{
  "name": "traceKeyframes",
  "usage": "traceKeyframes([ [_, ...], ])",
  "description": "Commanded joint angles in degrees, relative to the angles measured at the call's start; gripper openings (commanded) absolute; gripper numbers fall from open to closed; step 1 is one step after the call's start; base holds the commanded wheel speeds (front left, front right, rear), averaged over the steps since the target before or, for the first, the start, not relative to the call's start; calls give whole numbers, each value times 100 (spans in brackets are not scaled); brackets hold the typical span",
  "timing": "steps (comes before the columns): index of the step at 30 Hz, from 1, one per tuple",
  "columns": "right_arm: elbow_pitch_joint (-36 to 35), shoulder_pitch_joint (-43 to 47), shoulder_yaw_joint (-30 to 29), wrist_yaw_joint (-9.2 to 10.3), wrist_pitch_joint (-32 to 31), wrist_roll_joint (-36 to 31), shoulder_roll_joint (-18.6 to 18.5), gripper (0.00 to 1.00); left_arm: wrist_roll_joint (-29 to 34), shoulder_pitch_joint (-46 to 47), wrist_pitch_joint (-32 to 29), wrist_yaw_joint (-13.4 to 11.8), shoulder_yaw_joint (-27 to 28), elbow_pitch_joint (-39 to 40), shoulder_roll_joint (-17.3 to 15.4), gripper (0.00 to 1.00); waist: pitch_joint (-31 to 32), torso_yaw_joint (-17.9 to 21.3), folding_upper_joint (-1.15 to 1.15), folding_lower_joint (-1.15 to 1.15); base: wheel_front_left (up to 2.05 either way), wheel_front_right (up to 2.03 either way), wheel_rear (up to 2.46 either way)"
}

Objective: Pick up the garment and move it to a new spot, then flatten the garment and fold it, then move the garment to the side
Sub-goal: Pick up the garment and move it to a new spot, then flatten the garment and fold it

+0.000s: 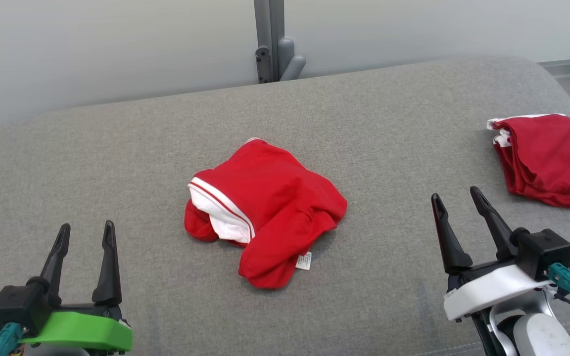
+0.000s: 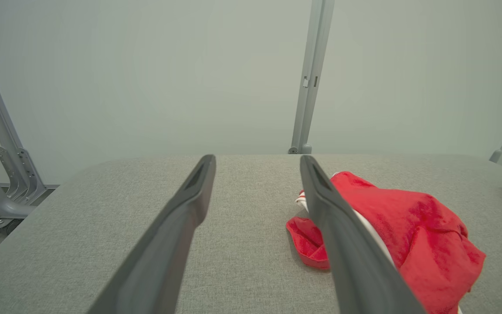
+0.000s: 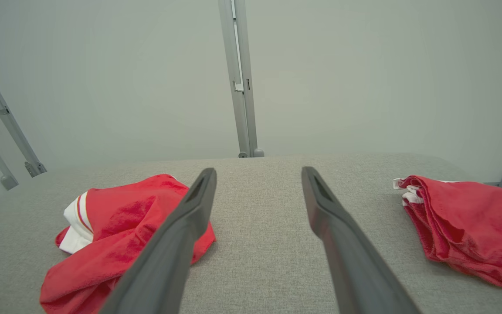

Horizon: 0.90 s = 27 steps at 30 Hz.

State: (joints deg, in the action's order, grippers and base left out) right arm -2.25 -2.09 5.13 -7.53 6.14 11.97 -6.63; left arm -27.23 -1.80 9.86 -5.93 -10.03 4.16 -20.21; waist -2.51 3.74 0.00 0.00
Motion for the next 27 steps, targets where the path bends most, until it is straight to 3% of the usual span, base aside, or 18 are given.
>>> traceKeyframes([
  [1, -37, 91, -18, 9, -14, 8, -25, 100, 55, -118, -21, -34, 0, 47, -5, 100, 64, 2, 0, 0, 0, 0, 0],
  [12, -167, 208, -148, 9, -93, 19, -8, 100, 84, -349, -146, -199, -9, 333, -76, 100, 89, -4, 0, 0, 0, 0, 0],
  [27, -152, 202, -185, 9, -62, 27, 38, 100, 57, -197, -122, -219, -45, 332, -108, 100, 21, -29, 0, 0, 0, 0, 0],
])
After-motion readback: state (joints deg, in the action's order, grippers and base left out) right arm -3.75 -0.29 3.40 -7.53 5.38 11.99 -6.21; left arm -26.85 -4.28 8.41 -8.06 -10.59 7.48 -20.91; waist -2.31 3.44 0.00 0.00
